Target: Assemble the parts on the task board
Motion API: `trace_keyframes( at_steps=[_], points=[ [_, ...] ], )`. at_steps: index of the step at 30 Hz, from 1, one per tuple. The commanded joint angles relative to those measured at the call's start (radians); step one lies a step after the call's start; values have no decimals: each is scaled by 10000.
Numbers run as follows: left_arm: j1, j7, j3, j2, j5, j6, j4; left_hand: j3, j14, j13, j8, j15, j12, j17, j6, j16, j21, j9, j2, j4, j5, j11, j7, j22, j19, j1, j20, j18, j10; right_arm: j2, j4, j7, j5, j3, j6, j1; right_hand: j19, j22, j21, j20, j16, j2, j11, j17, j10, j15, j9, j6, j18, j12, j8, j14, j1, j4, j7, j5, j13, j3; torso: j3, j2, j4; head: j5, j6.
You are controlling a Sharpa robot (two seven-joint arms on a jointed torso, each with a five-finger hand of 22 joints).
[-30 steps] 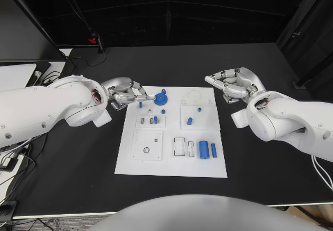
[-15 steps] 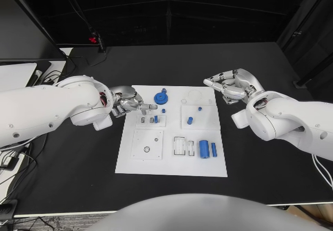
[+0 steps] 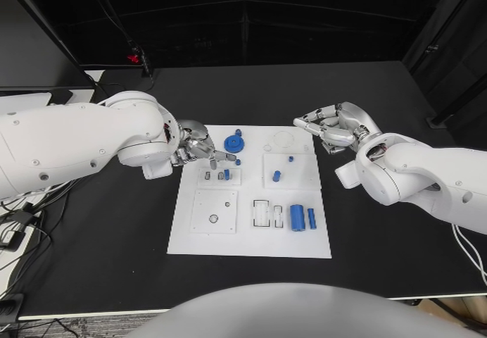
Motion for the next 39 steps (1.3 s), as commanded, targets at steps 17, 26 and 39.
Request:
trace_keyframes(
  at_steps=[17,26,39],
  points=[
    [17,-1508,0,650,245,622,-521,-56,1034,2630,-148,-178,34,2629,285,8,31,534,199,10,430,-192,-118,2626,1044,9,-169,-143,1044,95,-7,-192,-110,0,172,12,1025,2635,33,57,25,77,33,2635,1059,43,15,-77,-73,25,63,1058,19,4,1,-17,2632,-96,-4,-2,39,-43,-53],
    [-60,-1494,0,844,245,666,-676,-85,1034,2630,-238,-191,34,2629,311,8,31,652,379,15,317,-205,-128,2626,1044,-110,-185,-143,1044,140,-17,-156,-110,0,168,11,1025,2635,33,56,25,95,32,2635,1059,42,17,-92,-73,25,77,1058,23,8,2,-23,2632,-108,-4,-9,51,-42,-53],
    [-193,-1494,0,1045,245,974,-971,-439,1034,2630,-642,-222,34,2629,499,8,31,1104,731,-8,-704,-233,-153,2626,1044,-294,-220,-143,1044,119,-5,-87,-110,0,51,10,1025,2635,33,56,25,142,42,2635,1059,45,11,-203,-73,25,97,1058,57,5,19,-14,2632,-152,-6,-4,51,-16,-53]
  ],
)
